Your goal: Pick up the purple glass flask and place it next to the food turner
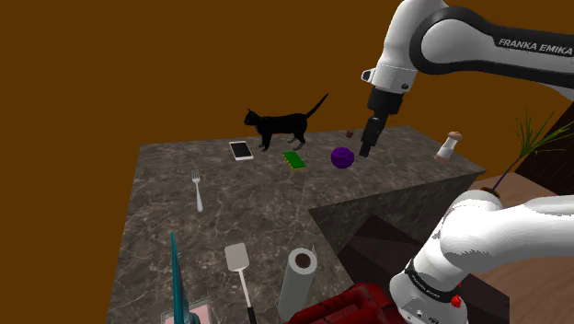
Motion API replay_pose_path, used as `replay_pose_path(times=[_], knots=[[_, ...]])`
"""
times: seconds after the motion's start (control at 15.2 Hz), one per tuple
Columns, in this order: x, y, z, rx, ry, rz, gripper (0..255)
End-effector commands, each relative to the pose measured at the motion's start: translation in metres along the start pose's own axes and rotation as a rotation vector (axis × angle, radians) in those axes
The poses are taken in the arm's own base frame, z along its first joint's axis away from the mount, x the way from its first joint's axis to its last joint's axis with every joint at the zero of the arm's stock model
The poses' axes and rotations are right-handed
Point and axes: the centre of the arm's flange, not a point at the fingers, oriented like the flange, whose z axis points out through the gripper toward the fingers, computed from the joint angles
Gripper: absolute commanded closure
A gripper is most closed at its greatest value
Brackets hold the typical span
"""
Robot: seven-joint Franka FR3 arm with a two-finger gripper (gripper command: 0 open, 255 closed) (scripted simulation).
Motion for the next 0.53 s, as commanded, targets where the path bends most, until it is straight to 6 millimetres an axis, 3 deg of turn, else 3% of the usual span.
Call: replay_pose_path(times=[0.0,0.46], knots=[[0.0,0.0,0.0,0.0,0.0,0.0,0],[0.026,0.086,0.016,-0.006,0.007,-0.01,0]])
